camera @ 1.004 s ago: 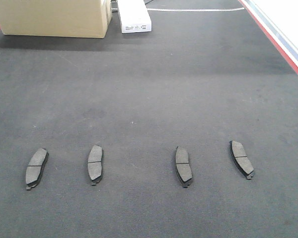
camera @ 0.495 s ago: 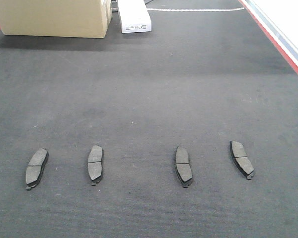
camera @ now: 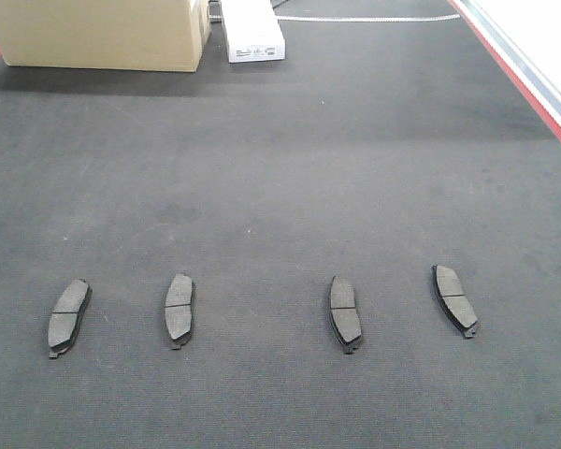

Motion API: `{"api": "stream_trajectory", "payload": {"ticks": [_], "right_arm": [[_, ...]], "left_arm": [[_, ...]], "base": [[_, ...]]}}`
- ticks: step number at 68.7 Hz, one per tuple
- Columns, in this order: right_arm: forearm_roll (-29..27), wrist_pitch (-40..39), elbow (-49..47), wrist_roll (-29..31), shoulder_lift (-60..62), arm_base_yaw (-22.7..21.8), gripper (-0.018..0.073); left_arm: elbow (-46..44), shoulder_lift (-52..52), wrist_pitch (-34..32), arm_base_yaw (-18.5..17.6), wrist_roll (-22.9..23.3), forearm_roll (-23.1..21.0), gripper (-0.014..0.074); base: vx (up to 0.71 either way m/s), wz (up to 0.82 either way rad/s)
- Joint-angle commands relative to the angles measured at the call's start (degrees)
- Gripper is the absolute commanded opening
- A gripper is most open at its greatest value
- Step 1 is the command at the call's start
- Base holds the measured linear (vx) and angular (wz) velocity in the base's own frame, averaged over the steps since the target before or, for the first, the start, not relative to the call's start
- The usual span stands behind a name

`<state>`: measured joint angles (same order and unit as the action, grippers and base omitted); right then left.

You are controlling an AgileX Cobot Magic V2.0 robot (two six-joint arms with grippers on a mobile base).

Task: Move and align brake pads A on conveyor

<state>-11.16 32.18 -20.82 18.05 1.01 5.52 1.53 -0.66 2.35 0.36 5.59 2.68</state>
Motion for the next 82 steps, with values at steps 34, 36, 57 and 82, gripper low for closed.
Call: {"api": "stream_trajectory", "payload": {"ticks": [34, 36, 57, 82], "right_arm": [[13.8, -25.3, 18.6, -11.4, 0.5, -11.1, -0.001], [13.5, -26.7, 19.8, -11.4, 0.5, -11.1, -0.001], [10.0, -32.2, 22.8, -14.1, 0.5, -11.0, -0.001], [15.4, -31.0, 22.8, -19.1, 0.5, -11.0, -0.001]], "left_arm": [[1.3, -0.9, -4.3, -0.5, 0.5, -0.2, -0.0006], [1.3, -0.9, -4.3, -0.5, 0.5, -0.2, -0.0006], [1.3, -0.9, -4.3, -0.5, 0.5, -0.2, -0.0006], [1.3, -0.9, -4.3, -0.5, 0.5, -0.2, -0.0006]], "base": [[0.0, 0.0], [0.0, 0.0], [0.0, 0.0], [0.0, 0.0]]}}
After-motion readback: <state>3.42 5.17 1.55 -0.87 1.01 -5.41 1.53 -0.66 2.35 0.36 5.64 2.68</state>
